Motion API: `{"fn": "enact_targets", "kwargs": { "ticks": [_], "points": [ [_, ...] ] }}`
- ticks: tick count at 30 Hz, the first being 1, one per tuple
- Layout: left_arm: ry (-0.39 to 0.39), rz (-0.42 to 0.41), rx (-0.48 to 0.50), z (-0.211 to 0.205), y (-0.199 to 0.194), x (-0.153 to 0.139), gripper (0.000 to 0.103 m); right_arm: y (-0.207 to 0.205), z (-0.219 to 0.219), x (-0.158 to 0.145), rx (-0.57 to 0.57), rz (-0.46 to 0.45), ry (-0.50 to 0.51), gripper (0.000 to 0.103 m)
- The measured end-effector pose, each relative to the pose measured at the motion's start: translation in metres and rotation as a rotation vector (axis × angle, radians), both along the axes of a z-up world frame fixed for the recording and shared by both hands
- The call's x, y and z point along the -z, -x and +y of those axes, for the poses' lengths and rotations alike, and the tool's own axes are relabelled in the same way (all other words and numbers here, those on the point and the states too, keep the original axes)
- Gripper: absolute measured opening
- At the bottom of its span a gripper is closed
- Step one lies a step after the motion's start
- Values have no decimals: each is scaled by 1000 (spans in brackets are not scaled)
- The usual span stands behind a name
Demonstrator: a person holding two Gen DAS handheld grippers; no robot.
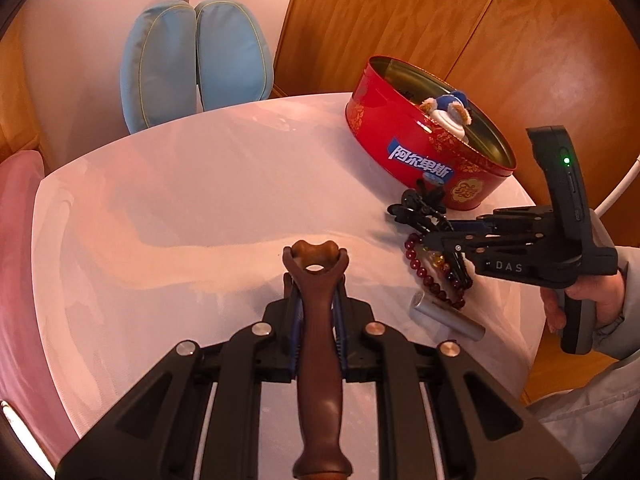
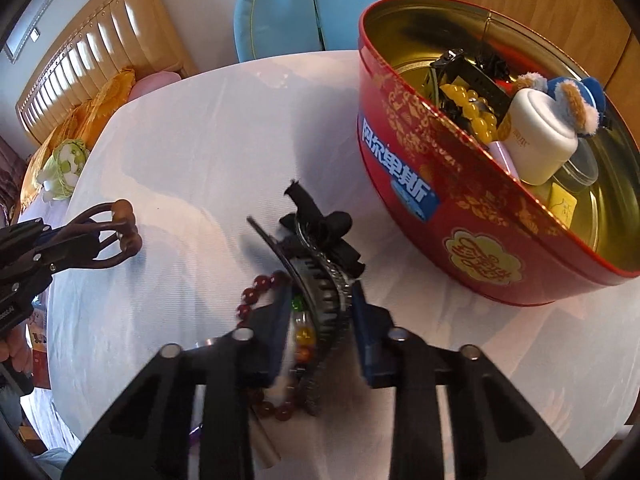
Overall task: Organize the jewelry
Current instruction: 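Carry the black claw clip into the red tin and open the right tool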
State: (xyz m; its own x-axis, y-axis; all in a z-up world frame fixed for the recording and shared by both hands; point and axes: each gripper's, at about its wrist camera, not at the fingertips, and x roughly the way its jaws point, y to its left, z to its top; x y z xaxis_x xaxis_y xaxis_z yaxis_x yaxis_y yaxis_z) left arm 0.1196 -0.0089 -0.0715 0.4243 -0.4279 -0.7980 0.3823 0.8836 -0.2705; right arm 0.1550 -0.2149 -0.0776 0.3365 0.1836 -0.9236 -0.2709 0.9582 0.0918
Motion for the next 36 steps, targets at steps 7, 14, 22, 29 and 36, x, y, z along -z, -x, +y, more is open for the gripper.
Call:
{"fn": "enact_targets", "kwargs": {
  "ticks": [7, 14, 22, 29, 36],
  "points": [
    [42, -45, 51, -5, -2, -17, 14, 32, 6, -43, -11, -79, -11, 25],
    [84, -86, 116, -13, 3, -33, 14, 72, -6, -81, 26, -149, 3, 25],
    [98, -130, 150, -25, 10, -50, 14, 82, -49, -119, 148, -235, -12, 25],
    [81, -151, 5, -21, 20, -65, 14, 18, -90, -119, 133, -264, -22, 25],
    [11, -131, -221, -16, 42, -76, 14, -82, -91, -92, 26, -191, -47, 25]
  ]
}}
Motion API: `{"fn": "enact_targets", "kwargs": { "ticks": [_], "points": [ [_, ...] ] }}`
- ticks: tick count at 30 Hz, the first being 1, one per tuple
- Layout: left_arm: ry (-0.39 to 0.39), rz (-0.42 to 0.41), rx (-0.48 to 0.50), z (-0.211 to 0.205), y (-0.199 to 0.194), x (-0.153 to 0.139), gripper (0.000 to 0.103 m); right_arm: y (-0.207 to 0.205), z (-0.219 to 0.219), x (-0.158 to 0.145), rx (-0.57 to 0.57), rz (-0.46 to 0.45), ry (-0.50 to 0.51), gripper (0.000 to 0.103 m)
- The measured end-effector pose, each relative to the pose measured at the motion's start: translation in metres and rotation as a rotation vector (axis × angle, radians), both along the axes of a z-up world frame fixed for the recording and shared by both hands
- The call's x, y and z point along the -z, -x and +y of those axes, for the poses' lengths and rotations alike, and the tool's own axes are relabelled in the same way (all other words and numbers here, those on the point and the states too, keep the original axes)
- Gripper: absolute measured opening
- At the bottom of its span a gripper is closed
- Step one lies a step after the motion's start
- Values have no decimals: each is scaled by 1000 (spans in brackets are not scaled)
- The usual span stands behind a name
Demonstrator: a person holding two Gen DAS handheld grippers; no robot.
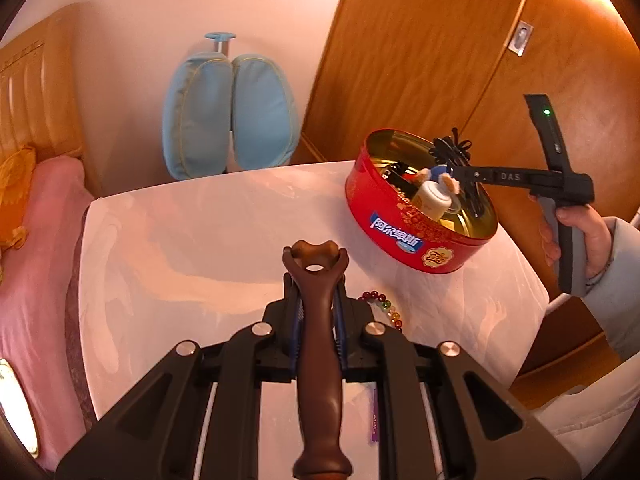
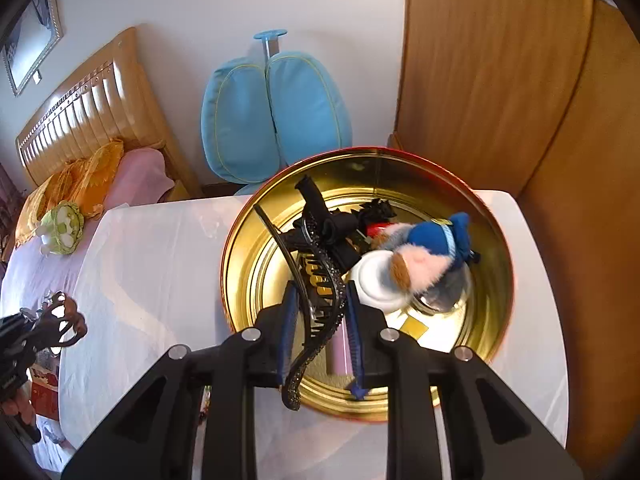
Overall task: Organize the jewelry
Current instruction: 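Carry the black claw clip into the red tin and open the right tool, then carry the brown hair clip into the red tin and open the left tool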
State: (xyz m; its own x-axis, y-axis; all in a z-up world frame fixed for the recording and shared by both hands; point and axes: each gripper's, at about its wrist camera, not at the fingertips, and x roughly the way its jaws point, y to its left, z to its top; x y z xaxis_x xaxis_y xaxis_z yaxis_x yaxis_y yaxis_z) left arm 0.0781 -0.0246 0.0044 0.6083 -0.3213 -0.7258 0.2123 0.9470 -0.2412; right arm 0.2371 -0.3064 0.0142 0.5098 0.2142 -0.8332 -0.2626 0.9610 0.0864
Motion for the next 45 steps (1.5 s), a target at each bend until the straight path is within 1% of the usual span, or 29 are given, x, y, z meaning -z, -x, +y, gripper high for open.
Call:
{"fn": "enact_targets", "kwargs": {
  "ticks": [2, 4, 7, 10, 12, 13, 15, 16, 17, 18, 19, 20, 21, 22, 25, 29, 33, 36, 38, 41, 43, 45],
  "points": [
    [-25, 1, -62, 3, 9, -3, 14, -24, 11, 16, -26, 47, 22, 25],
    [-25, 5, -107, 8, 18, -4, 14, -42, 20, 31, -39, 96, 32, 25],
    [-22, 14, -150, 11, 27, -4, 14, -53, 28, 46, -34, 151, 70, 25],
    [-19, 14, -166, 11, 30, -3, 14, -55, 33, 51, -49, 162, 82, 25],
    [-18, 12, -159, 12, 29, -3, 14, -54, 32, 51, -40, 157, 89, 25],
    [-19, 11, -150, 12, 28, -4, 14, -53, 29, 48, -29, 150, 80, 27],
    [-22, 8, -128, 11, 25, -6, 14, -47, 21, 38, 2, 112, 60, 44],
    [-23, 6, -114, 10, 23, -7, 14, -42, 14, 31, 19, 82, 48, 61],
    [-24, 4, -101, 9, 21, -8, 14, -38, 8, 23, 37, 54, 35, 68],
    [-27, 3, -82, 8, 17, -9, 14, -30, -1, 13, 59, 23, 22, 71],
    [-29, 2, -64, 5, 14, -10, 14, -22, -10, 5, 81, -6, 10, 79],
    [-30, -1, -42, 2, 10, -11, 14, -13, -19, -2, 105, -35, 2, 89],
    [-30, -5, -16, -3, 5, -12, 14, -1, -30, -10, 132, -62, -8, 93],
    [-29, -10, 10, -9, 0, -13, 14, 9, -39, -15, 149, -78, -18, 94],
    [-19, -24, 98, -32, -17, -17, 14, 43, -63, -20, 180, -80, -30, 96],
    [-13, -44, 226, -73, -43, -23, 14, 88, -88, -17, 214, -72, -29, 96],
    [0, -62, 360, -123, -73, -32, 14, 127, -111, -10, 270, -55, -40, 96],
    [10, -52, 447, -163, -94, -32, 14, 146, -125, -6, 318, -52, -59, 96],
    [-12, -26, 516, -193, -108, -26, 14, 154, -137, -1, 350, -46, -80, 96],
    [-28, 31, 588, -228, -124, -11, 14, 160, -152, 6, 384, -38, -111, 96],
    [-52, 78, 608, -246, -134, 3, 14, 163, -161, 13, 405, -31, -132, 96],
    [-95, 135, 630, -263, -144, 20, 14, 163, -166, 18, 422, -21, -149, 96]
  ]
}}
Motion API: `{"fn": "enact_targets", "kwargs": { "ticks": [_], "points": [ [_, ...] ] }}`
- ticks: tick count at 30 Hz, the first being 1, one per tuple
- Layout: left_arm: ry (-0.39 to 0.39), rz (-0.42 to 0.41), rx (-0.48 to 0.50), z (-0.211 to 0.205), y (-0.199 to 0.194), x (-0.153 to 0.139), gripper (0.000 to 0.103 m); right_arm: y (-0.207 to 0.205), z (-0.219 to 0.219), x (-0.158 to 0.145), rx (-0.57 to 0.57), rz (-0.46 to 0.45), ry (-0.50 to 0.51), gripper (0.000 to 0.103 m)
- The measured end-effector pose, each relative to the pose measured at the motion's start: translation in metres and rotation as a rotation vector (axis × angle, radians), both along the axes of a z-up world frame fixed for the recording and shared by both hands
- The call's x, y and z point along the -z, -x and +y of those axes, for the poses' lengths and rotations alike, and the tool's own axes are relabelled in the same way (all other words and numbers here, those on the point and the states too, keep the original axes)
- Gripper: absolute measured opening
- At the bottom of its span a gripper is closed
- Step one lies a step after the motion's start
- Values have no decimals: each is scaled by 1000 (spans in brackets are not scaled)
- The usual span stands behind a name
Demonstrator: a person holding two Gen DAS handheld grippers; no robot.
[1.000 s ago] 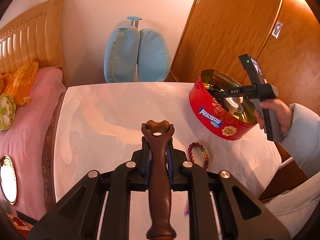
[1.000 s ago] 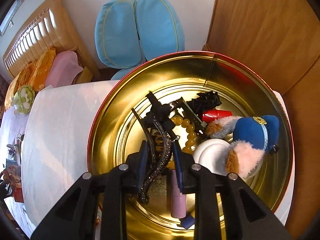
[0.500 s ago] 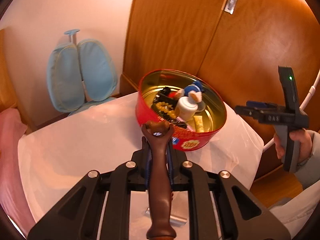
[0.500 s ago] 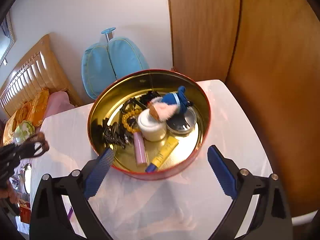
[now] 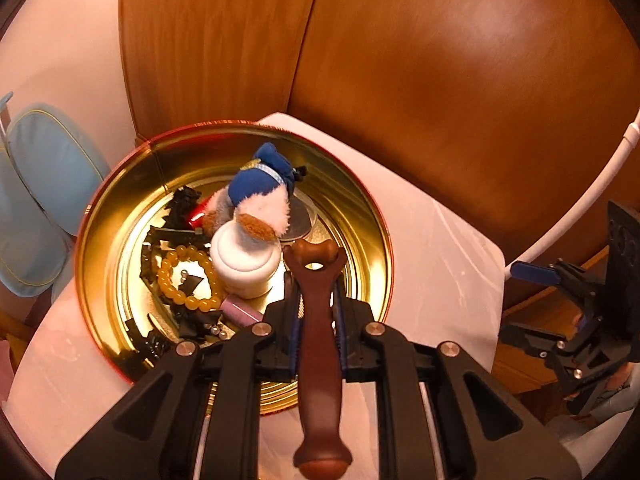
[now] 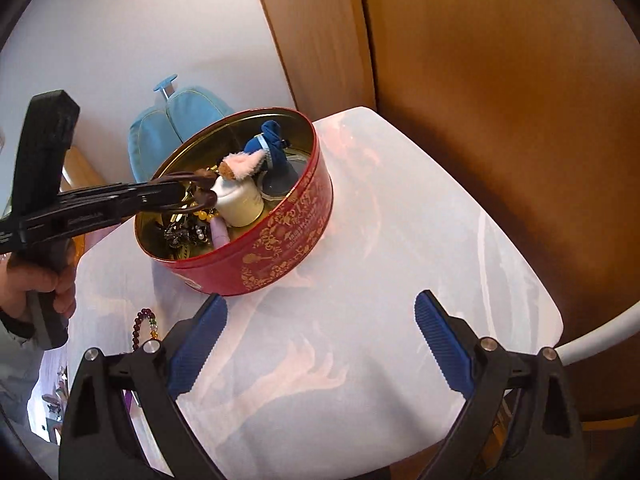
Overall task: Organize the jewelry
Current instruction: 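Carry the brown hair clip into the red tin and open the left tool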
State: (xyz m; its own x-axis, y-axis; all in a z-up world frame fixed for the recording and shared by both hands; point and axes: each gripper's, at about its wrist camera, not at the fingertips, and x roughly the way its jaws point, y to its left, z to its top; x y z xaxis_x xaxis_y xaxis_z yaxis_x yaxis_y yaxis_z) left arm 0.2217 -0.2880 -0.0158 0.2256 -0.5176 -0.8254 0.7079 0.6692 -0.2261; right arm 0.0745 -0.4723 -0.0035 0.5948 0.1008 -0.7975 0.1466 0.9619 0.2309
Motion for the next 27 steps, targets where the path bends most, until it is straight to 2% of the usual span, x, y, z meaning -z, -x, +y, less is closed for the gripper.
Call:
{"fn": "enact_targets", "kwargs": {
  "ticks": [3, 6, 10, 11, 12, 13, 19, 23, 27],
  "points": [
    [-74, 22, 29, -18, -6, 18, 14, 3, -8, 7, 22, 10, -20, 96],
    [-116, 29, 46, -25, -9, 29, 14, 4, -14, 12, 39, 17, -29, 96],
    [-129, 46, 45, -29, -13, 36, 18, 5, -20, 15, 53, 27, -35, 96],
    [-128, 41, 35, -28, -13, 35, 32, 4, -20, 14, 53, 29, -34, 96],
    [-124, 26, 18, -26, -14, 32, 56, 4, -19, 14, 51, 29, -33, 96],
    [-115, 10, 6, -24, -11, 29, 63, 3, -17, 13, 47, 27, -32, 96],
    [-66, -75, -85, 7, -8, -1, 65, -4, -2, 8, -4, 21, -16, 96],
    [-12, -120, -162, 50, 10, -21, 69, -9, 18, 4, -61, 26, -1, 96],
    [-7, -134, -257, 102, 33, -26, 72, -16, 45, 7, -137, 45, 8, 96]
  ]
}}
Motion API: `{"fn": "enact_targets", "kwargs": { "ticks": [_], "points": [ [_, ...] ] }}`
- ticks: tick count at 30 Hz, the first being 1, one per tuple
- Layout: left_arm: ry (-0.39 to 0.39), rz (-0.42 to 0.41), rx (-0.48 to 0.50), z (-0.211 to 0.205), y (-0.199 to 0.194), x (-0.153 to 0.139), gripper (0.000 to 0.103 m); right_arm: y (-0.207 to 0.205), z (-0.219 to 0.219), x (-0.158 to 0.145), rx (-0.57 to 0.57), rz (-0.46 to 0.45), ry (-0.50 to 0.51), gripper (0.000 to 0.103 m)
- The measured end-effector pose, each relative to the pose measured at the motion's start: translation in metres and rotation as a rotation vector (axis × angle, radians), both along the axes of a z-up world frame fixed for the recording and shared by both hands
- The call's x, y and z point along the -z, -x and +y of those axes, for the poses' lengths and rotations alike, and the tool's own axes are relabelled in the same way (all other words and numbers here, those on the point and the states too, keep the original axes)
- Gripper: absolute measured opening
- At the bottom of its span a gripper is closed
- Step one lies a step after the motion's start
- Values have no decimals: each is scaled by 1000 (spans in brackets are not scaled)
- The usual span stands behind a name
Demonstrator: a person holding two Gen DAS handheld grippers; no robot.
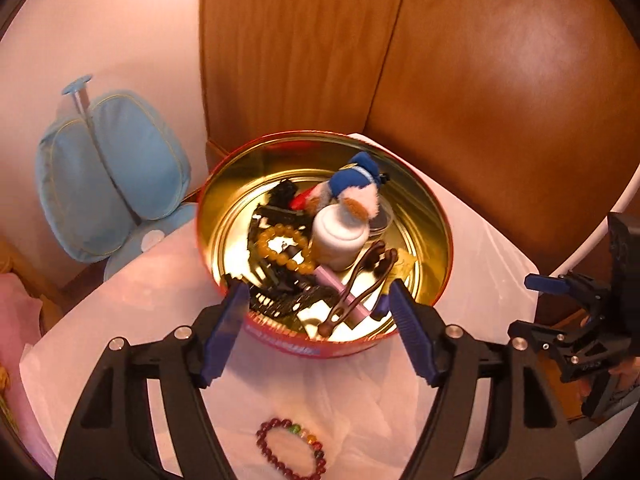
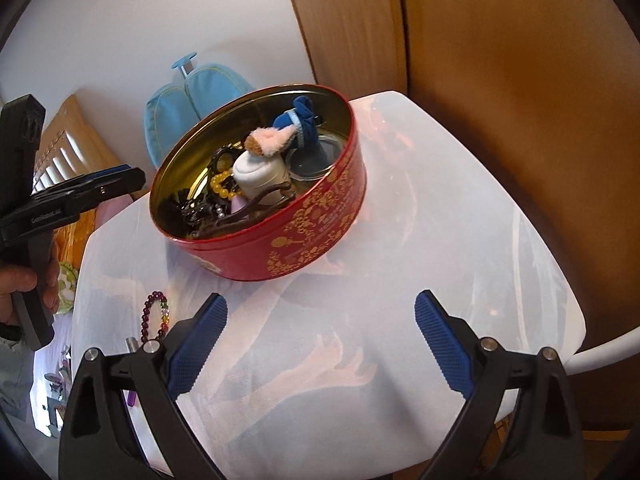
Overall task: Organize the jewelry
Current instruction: 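Move the right tool to the silver tube while the left tool approaches the purple lipstick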
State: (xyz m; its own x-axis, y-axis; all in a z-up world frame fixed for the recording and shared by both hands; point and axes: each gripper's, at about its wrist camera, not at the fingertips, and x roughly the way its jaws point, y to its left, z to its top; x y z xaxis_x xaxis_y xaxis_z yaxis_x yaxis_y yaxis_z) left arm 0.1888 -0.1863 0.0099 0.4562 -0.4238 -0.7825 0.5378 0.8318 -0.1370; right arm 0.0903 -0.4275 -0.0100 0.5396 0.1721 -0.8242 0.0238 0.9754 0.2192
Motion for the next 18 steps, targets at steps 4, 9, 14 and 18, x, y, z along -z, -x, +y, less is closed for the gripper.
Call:
{"fn": "enact_targets", "kwargs": {
  "ticks": [4, 9, 14, 18],
  "points": [
    [-40, 39, -89, 47, 25, 16, 73, -5, 41, 5, -109, 24, 1, 96],
    [-65, 148, -166, 90, 64, 54, 73, -8, 100, 13, -262, 52, 23, 96],
    [-37, 191, -123, 97, 112, 74, 73, -10, 142, 21, -362, 76, 52, 96],
    [-94, 140, 1, 80, 136, 85, 73, -13, 151, 26, -378, 89, 66, 96]
  ]
}}
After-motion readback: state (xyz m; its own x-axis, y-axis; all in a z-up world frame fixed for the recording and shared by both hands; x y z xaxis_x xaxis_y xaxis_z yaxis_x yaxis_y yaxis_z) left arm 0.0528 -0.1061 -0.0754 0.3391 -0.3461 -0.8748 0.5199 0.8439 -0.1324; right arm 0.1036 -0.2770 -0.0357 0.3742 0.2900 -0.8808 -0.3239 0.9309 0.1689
